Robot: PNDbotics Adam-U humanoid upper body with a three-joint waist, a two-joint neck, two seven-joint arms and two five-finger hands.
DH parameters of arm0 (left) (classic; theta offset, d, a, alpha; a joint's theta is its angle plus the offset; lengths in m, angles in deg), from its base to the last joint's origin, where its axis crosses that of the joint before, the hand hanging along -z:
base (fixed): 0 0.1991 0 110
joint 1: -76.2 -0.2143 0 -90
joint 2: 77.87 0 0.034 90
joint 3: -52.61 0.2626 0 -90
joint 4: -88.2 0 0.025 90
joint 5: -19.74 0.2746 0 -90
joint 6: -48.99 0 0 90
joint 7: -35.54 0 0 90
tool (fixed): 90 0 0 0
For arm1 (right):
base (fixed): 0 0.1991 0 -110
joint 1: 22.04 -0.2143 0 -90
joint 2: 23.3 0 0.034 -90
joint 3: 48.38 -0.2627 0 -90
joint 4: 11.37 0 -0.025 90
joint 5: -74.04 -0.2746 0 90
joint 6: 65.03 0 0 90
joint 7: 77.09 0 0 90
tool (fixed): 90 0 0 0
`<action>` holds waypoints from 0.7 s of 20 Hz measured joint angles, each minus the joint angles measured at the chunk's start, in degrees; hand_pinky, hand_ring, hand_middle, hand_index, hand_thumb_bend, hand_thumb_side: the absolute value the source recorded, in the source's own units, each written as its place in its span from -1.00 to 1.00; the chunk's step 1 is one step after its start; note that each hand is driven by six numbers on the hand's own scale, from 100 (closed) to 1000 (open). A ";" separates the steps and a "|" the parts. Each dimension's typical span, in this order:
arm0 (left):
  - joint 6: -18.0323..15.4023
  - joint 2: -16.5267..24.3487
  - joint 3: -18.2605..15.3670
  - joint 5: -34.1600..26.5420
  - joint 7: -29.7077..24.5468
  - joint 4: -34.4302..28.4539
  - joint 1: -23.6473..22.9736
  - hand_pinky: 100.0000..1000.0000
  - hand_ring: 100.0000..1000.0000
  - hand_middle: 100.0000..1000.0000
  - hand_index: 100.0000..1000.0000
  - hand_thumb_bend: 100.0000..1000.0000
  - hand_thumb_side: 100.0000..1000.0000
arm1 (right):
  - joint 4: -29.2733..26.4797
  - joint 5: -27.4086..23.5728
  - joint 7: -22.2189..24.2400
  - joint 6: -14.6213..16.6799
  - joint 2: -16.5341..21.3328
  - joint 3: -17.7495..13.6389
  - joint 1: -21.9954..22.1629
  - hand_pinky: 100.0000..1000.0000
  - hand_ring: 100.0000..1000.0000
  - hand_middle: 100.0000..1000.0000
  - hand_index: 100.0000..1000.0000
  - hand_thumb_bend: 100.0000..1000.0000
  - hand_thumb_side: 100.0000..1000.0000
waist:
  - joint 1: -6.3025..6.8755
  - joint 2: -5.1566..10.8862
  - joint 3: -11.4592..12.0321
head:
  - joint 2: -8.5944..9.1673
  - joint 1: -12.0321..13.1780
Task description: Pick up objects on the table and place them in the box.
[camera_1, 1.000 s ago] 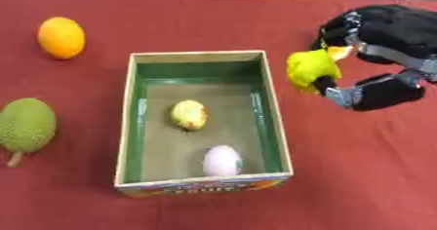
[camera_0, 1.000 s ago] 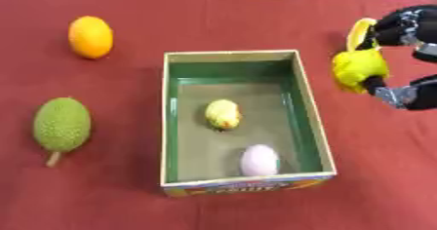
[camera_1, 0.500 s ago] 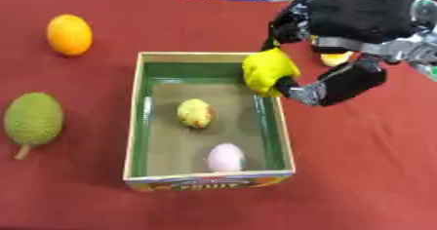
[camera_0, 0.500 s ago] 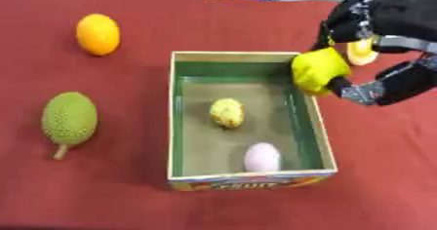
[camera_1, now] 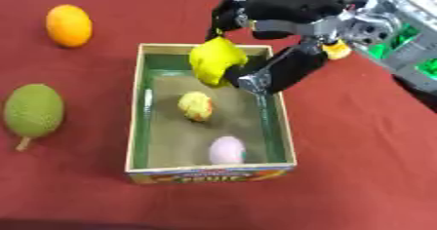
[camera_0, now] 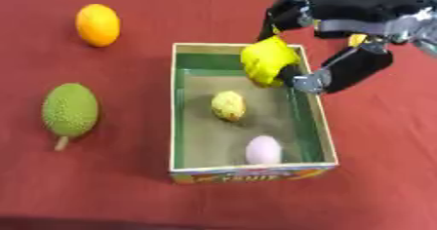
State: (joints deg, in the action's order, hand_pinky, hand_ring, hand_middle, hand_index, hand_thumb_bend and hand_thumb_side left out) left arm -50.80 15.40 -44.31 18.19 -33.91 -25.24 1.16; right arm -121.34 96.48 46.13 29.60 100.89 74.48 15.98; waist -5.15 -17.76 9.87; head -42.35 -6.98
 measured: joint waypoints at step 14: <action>0.01 0.00 0.01 -0.16 -0.02 0.00 0.19 0.44 0.13 0.10 0.57 -1.00 -0.05 | 5.13 -0.85 11.83 -1.34 -4.49 -0.24 -2.44 0.72 0.73 0.64 0.80 -0.70 -0.43 | -0.06 -0.34 0.26 | -0.52 -0.16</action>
State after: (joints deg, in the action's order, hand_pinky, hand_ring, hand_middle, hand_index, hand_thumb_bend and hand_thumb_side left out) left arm -50.79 15.40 -44.30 18.04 -33.93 -25.24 1.35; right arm -116.21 95.63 57.96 28.26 96.40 74.24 13.54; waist -5.22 -18.10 10.13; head -42.87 -7.14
